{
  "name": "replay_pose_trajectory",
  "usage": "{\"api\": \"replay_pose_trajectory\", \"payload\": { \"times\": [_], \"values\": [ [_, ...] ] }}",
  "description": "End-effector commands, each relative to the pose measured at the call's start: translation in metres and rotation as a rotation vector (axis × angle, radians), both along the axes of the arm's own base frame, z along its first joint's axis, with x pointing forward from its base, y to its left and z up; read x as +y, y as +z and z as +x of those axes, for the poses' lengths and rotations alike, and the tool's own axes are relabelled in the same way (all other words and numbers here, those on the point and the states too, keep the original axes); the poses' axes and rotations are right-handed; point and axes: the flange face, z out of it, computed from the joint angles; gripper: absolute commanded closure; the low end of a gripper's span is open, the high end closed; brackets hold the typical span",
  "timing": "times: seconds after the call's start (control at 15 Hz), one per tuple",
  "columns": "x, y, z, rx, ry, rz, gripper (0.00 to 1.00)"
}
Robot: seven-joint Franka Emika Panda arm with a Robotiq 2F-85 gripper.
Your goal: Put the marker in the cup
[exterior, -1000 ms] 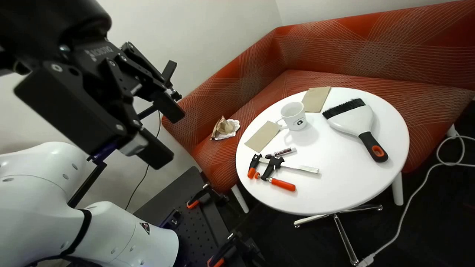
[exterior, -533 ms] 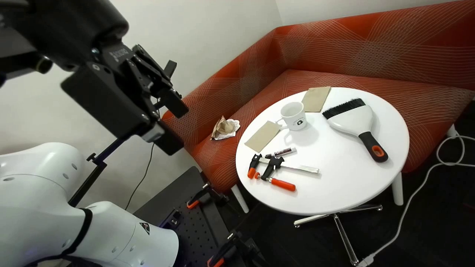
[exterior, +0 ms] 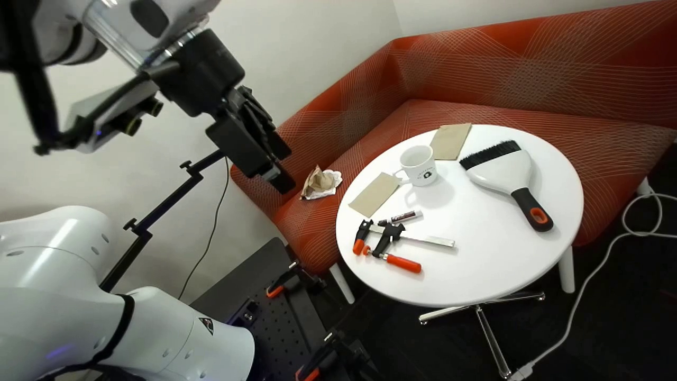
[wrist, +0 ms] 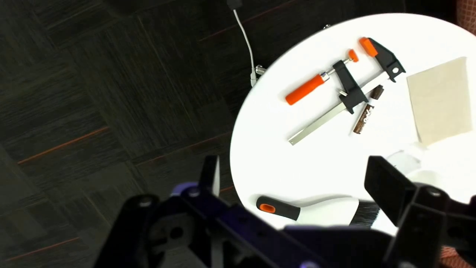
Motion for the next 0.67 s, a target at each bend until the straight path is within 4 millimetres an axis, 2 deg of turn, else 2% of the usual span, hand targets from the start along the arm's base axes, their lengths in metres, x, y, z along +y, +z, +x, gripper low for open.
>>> {"api": "replay_pose_trajectory", "payload": {
  "times": [0.0, 0.27, 0.6],
  "values": [
    [0.035, -0.028, 0.019, -0.027, -0.084, 0.016, 0.00],
    [0.070, -0.053, 0.039, -0.050, -0.156, 0.029, 0.00],
    [0.106, -0.082, 0.053, -0.044, -0.188, 0.052, 0.00]
  ]
}}
